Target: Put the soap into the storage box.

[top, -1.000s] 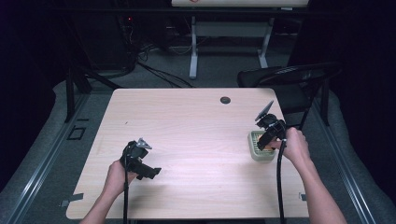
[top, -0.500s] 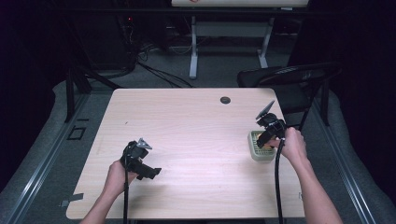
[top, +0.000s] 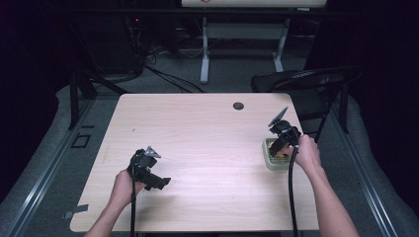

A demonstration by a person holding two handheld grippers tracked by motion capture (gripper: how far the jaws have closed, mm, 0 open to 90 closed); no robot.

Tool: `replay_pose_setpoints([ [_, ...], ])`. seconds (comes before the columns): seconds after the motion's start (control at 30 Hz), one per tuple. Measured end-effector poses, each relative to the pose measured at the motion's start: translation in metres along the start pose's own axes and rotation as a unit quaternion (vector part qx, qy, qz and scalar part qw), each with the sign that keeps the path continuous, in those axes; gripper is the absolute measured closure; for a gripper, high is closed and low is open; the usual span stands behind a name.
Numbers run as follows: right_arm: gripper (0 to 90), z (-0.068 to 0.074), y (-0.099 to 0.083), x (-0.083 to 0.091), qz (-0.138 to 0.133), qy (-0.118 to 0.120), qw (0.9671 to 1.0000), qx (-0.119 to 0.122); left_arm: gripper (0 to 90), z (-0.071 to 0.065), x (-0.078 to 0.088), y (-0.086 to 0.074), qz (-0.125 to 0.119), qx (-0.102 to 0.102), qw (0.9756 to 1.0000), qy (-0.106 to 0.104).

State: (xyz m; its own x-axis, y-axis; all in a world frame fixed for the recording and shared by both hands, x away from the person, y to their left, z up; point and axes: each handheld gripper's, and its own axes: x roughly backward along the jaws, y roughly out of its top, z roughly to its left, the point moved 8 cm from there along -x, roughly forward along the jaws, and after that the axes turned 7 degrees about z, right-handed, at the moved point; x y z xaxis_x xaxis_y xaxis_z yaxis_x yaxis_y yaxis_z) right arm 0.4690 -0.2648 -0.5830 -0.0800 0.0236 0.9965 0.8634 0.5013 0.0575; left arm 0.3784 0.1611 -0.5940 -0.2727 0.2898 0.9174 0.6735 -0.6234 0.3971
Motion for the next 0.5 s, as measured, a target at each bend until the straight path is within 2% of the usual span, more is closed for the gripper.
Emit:
replay_pose_setpoints([
  [0.1,26.5,-0.0016,-0.0001,-0.0002,0.007,-0.002,1.0000,0.005,0.9,-0.0001,-0.0002,0.0000,0.001,0.000,1.0000,-0.001],
  [0.27,26.5,-0.0024,0.0021,-0.0033,-0.003,0.000,1.0000,-0.001,0.9,-0.0001,-0.0003,-0.0001,0.001,0.000,1.0000,0.000],
  [0.5,26.4,-0.0030,0.0026,-0.0081,-0.001,0.001,1.0000,0.002,0.9,-0.0007,-0.0006,-0.0003,0.003,-0.003,1.0000,-0.004],
])
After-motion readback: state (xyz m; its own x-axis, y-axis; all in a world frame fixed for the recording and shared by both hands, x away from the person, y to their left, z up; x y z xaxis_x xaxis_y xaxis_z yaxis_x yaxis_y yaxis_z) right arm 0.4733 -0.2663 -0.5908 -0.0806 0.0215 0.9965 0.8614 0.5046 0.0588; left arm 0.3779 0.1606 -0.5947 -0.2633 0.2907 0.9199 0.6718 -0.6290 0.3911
